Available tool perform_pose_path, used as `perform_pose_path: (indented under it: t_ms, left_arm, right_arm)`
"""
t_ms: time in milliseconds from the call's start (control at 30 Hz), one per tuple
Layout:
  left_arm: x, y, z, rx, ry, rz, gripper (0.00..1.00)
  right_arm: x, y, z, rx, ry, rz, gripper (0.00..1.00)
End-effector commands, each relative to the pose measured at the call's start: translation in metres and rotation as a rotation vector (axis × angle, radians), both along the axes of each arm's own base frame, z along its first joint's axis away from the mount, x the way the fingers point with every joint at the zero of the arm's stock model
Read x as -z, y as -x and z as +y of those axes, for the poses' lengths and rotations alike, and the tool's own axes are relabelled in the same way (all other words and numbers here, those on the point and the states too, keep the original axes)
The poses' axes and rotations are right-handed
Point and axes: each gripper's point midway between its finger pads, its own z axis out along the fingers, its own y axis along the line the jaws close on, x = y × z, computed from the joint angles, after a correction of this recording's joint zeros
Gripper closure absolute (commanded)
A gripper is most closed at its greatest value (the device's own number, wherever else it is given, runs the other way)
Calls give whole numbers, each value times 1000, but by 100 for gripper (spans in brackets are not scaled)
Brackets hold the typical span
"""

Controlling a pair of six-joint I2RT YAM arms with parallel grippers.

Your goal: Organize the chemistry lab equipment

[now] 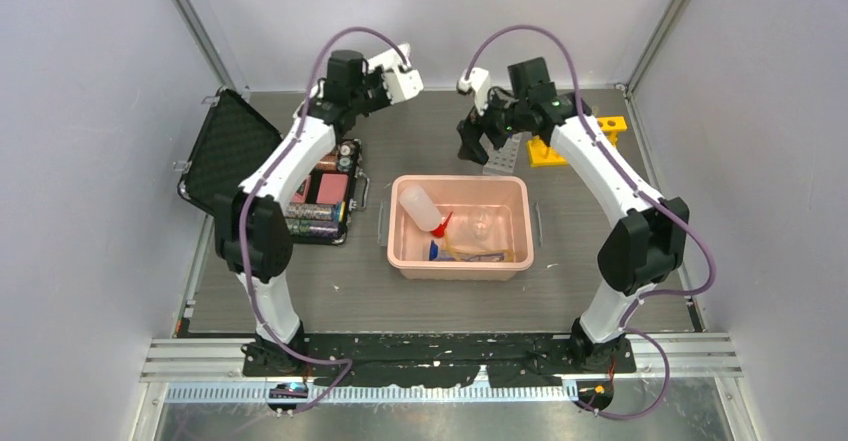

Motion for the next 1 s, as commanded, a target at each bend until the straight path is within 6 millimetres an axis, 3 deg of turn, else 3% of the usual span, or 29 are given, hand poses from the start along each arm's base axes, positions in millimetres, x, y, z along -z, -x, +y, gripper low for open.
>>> perform_pose_path:
  t_ms: [0, 167, 333, 400, 500, 633, 867, 967]
  left_arm:
    - [-143, 50, -12, 71, 286, -87, 100]
    - [-207, 121, -32, 142, 632, 93, 100]
    - [-259, 202, -57, 305, 1000, 386, 100]
    - [-273, 228, -66, 349, 1143, 556, 100]
    - [-276, 251, -73, 374, 1357, 825, 100]
    - [-242, 259, -78, 289, 1452, 995, 100]
    - [-153, 266, -94, 91, 1524, 1300, 100]
    - [-119, 258, -93, 16, 1550, 1371, 100]
  right_arm:
    - [-101, 1, -2, 48, -207, -133, 7]
    - [-159, 4, -29, 128, -318, -206, 2]
    - [-198, 18, -49, 172, -454, -214, 1]
    - [-217, 29, -61, 200, -475, -254, 1]
    - [-229, 38, -80, 269, -499, -268, 1]
    - [-226, 57, -106, 359, -489, -267, 0]
    - [-161, 99, -117, 398, -384, -122, 0]
    - [-141, 111, -118, 397, -361, -83, 0]
